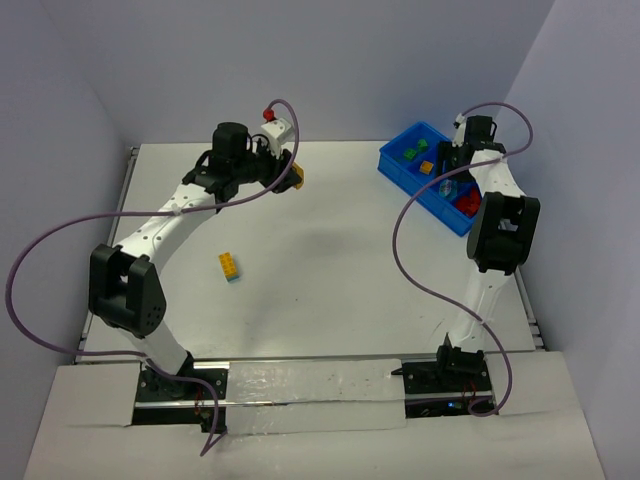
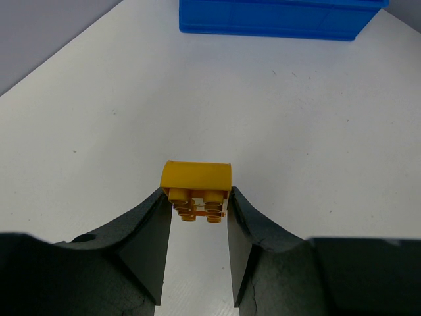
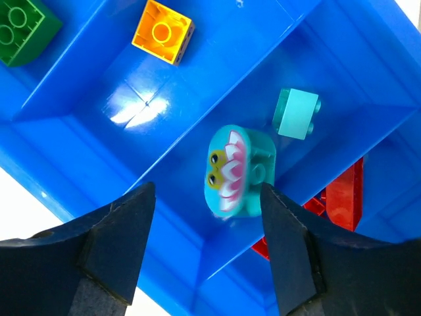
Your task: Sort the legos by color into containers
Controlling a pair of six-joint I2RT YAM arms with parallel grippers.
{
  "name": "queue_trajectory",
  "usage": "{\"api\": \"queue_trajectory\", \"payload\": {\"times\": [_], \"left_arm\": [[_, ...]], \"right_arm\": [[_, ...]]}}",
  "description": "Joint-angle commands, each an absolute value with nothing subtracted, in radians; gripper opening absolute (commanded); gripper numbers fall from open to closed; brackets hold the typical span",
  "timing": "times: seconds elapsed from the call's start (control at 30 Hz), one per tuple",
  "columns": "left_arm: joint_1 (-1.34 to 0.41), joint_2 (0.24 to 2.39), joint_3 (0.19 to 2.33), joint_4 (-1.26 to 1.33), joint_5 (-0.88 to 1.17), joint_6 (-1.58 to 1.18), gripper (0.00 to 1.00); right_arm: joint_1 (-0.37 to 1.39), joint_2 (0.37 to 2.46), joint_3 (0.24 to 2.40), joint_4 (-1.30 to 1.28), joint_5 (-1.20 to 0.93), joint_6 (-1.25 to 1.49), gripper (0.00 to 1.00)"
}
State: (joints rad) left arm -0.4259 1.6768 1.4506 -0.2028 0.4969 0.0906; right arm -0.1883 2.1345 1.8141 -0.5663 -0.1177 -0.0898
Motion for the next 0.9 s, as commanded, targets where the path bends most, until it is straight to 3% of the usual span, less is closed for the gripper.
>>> {"api": "queue_trajectory", "payload": {"times": [0.0,0.23,0.37,0.6,0.7,0.87], "left_arm": [[-0.428,1.667,1.497,-0.182,0.529,0.090,0.00],[-0.423,1.576,1.357,-0.021,0.712,0.057,0.00],[-0.428,1.507,1.246,0.156,0.730,0.107,0.00],[-0.428,1.547,1.300,0.152,0.805,0.170,0.00],[-0.403,1.592,1.345,0.200,0.905,-0.051,0.00],[-0.343,1.633,1.302,0.536,1.025,-0.479,0.00]], "right_arm": [[-0.186,2.059,1.850,-0.552,-0.171,-0.076,0.76],[-0.173,1.908,1.875,-0.556,-0.569,0.016,0.81],[-0.099,1.867,1.910,-0.538,-0.843,0.161,0.97],[0.084,1.807,1.833,-0.451,-1.004,0.250,0.99],[0.150,1.797,1.827,-0.449,-1.107,0.186,0.99],[0.171,1.764,1.779,-0.386,-1.180,0.165,0.98]]}}
